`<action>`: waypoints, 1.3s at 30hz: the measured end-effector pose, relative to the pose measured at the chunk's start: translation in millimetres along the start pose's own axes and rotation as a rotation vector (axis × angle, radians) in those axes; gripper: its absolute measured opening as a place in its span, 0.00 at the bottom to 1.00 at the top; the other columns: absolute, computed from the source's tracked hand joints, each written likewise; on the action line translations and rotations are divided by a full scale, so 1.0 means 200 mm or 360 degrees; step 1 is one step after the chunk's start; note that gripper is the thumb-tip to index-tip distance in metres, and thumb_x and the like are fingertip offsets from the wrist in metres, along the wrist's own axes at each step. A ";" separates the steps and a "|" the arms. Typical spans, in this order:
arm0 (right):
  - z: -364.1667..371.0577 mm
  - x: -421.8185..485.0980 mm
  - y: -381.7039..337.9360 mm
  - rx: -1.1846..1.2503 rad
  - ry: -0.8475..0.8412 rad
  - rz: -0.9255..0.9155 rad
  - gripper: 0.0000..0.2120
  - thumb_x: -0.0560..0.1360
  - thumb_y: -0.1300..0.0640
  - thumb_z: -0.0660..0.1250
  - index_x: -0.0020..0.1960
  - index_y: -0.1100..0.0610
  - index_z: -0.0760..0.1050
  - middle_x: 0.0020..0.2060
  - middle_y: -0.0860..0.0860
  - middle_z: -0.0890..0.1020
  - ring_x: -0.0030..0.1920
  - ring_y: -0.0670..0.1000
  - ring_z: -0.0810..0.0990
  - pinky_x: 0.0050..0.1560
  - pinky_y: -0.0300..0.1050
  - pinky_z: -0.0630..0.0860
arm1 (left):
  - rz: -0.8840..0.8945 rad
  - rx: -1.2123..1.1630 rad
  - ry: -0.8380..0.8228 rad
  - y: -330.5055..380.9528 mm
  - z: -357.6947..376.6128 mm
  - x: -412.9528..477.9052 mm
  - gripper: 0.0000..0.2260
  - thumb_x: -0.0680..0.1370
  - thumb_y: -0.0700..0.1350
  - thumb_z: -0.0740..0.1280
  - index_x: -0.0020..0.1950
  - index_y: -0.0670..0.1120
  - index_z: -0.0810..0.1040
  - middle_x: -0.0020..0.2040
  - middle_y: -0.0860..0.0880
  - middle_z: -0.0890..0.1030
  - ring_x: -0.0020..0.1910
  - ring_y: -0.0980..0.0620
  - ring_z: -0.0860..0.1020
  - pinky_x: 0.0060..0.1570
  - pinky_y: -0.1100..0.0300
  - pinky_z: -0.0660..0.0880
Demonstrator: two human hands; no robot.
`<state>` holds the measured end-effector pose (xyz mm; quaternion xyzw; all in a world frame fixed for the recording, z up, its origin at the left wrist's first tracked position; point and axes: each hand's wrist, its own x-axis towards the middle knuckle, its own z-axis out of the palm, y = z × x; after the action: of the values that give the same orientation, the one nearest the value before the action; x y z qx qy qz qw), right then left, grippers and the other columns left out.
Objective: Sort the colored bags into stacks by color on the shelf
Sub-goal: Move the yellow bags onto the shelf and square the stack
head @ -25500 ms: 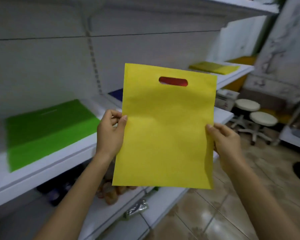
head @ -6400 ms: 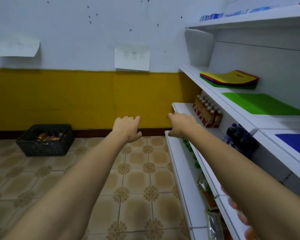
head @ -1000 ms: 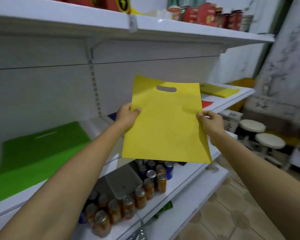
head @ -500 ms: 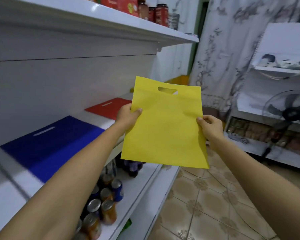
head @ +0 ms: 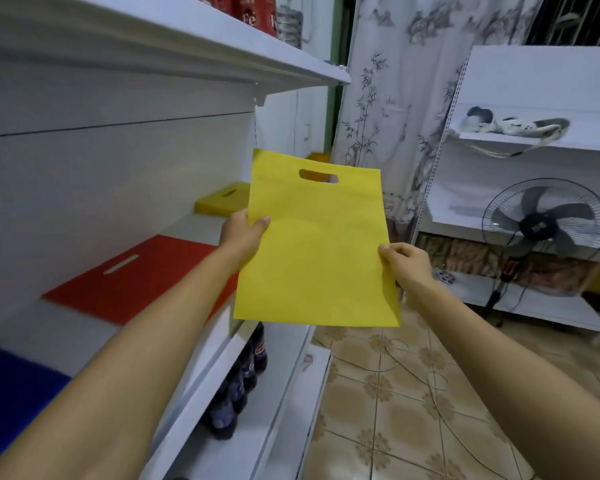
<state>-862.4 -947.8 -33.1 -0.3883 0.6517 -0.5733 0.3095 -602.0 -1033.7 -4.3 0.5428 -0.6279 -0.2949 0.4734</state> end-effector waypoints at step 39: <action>0.90 2.07 -0.09 -0.0407 -0.1056 -0.0686 0.08 0.78 0.53 0.65 0.45 0.56 0.79 0.42 0.53 0.81 0.44 0.56 0.78 0.45 0.46 0.73 | -0.0692 0.0107 0.0631 -0.19 0.37 0.88 0.05 0.79 0.41 0.65 0.43 0.43 0.76 0.38 0.44 0.77 0.25 0.58 0.76 0.26 0.66 0.67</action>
<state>-917.0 -1395.3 -24.9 -0.7148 0.4865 -0.3832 0.3249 -646.9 -1222.9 -18.0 0.7271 -0.4016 -0.2566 0.4942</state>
